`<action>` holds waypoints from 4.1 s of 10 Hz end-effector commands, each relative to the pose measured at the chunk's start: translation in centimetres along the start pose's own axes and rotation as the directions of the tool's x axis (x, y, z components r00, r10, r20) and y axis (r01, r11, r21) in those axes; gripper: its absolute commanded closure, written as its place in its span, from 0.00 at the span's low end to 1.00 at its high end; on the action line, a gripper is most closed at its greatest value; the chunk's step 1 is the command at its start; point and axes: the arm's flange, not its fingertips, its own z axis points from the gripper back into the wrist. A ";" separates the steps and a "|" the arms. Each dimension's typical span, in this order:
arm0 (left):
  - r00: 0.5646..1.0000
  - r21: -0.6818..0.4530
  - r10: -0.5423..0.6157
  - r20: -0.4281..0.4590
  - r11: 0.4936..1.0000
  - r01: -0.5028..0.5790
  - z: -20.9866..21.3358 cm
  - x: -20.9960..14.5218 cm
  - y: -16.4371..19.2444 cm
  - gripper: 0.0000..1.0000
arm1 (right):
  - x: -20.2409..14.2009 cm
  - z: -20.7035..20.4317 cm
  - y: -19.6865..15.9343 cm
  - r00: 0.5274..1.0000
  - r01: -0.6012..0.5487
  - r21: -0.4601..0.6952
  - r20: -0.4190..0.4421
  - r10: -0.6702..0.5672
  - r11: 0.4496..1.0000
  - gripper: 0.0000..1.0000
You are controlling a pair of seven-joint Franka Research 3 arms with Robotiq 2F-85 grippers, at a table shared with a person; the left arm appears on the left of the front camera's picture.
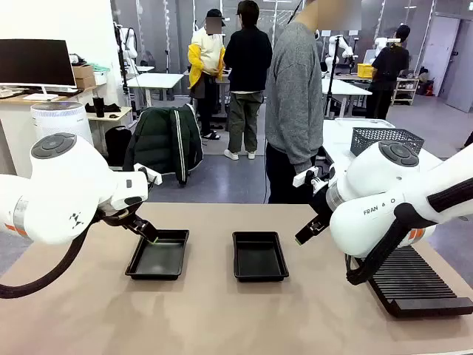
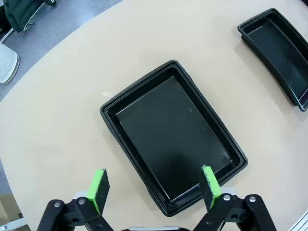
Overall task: Inspect and transfer BCBs to ESD trays.
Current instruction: Pick up the Blank PCB from the PCB Rack and place it in the left ESD tray.
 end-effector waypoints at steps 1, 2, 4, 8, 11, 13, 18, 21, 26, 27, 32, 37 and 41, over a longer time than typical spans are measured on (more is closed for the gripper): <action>1.000 0.000 0.000 0.000 1.000 0.000 0.0 0.0 0.0 0.00 | 0.0 0.0 0.0 1.000 0.000 0.000 0.000 0.000 1.000 0.00; 1.000 0.000 0.000 0.000 1.000 0.000 0.0 0.0 0.0 0.00 | 0.0 0.0 0.0 1.000 0.000 0.000 0.000 0.000 1.000 0.00; 1.000 0.000 0.000 0.000 1.000 0.000 0.0 0.0 0.0 0.00 | 0.0 0.0 0.0 1.000 0.000 0.000 0.000 0.000 1.000 0.00; 1.000 0.000 0.000 0.000 1.000 0.000 0.0 0.0 0.0 0.00 | 0.0 0.0 0.0 1.000 0.000 0.000 0.000 0.000 1.000 0.00; 1.000 0.000 0.000 0.000 1.000 0.000 0.0 0.0 0.0 0.00 | 0.0 0.0 0.0 1.000 0.000 0.000 0.000 0.000 1.000 0.00; 1.000 0.000 -0.001 0.000 1.000 0.001 0.0 0.0 0.0 0.00 | 0.0 0.0 0.0 1.000 -0.001 0.000 0.000 0.001 1.000 0.00; 0.968 -0.327 0.252 0.022 0.916 -0.231 7.5 -1.2 4.2 0.00 | 0.2 9.4 -1.9 0.985 0.172 0.059 -0.036 -0.170 0.983 0.00; 0.926 -0.484 0.378 -0.006 0.809 -0.334 10.8 -1.4 5.9 0.00 | -0.2 12.7 -3.4 0.954 0.300 0.219 -0.042 -0.298 0.929 0.00; 0.868 -0.746 0.494 -0.047 0.561 -0.360 12.9 -3.1 8.3 0.00 | -2.7 16.1 -7.4 0.863 0.460 0.491 -0.050 -0.504 0.740 0.00; 0.855 -0.795 0.515 -0.070 0.489 -0.359 13.1 -3.7 9.3 0.00 | -3.5 16.5 -8.3 0.832 0.482 0.566 -0.055 -0.552 0.669 0.00; 0.794 -0.932 0.587 -0.158 0.177 -0.316 12.7 -6.5 13.8 0.00 | -6.9 16.7 -13.6 0.737 0.540 0.742 -0.187 -0.650 0.398 0.00; 0.771 -0.948 0.593 -0.232 0.039 -0.315 12.8 -9.3 16.9 0.00 | -10.5 15.0 -19.4 0.675 0.573 0.812 -0.389 -0.627 0.112 0.00; 0.755 -0.949 0.608 -0.247 0.008 -0.316 13.5 -10.2 18.0 0.00 | -12.7 15.0 -22.1 0.723 0.475 0.880 -0.379 -0.578 0.017 0.00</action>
